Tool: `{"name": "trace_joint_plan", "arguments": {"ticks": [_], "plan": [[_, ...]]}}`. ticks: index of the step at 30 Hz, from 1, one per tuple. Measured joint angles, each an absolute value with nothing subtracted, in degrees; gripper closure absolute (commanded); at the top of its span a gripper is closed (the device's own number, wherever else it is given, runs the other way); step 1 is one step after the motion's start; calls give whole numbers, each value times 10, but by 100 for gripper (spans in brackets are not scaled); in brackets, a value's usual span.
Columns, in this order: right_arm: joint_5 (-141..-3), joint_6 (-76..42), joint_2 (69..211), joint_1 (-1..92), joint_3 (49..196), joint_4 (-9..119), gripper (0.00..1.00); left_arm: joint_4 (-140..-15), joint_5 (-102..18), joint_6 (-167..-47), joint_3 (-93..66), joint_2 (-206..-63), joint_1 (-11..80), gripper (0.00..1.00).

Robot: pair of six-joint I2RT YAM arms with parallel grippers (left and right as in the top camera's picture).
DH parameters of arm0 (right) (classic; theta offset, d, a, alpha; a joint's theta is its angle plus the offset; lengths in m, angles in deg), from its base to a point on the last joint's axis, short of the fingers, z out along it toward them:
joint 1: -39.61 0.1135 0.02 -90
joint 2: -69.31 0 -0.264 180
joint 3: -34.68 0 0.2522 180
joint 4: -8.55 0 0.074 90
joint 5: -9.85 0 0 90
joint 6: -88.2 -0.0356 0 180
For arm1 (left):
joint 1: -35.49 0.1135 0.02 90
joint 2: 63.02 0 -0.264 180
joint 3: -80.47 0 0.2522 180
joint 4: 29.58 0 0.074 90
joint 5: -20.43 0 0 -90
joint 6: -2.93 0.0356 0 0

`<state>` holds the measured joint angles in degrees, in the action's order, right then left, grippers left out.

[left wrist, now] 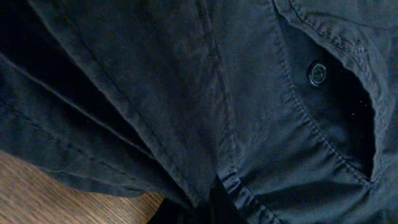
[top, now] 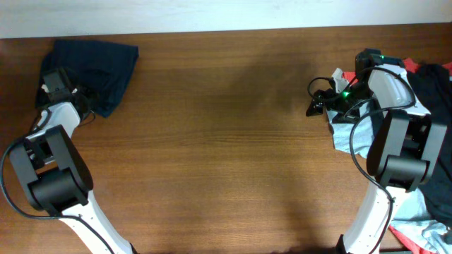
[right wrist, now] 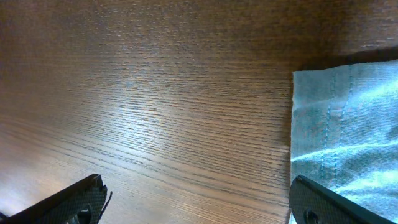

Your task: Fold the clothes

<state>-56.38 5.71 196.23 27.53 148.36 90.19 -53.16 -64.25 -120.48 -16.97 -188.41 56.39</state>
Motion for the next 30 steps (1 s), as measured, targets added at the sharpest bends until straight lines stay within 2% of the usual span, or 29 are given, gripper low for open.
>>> {"name": "trace_joint_plan", "arguments": {"ticks": [20, 30], "plan": [[-564, 57, 1962, 275, 1484, 902, 1, -529, -650, -1205, -170, -1884, 527, 99], [-564, 57, 1962, 275, 1484, 902, 1, -529, -650, -1252, -170, -1884, 527, 99]]}}
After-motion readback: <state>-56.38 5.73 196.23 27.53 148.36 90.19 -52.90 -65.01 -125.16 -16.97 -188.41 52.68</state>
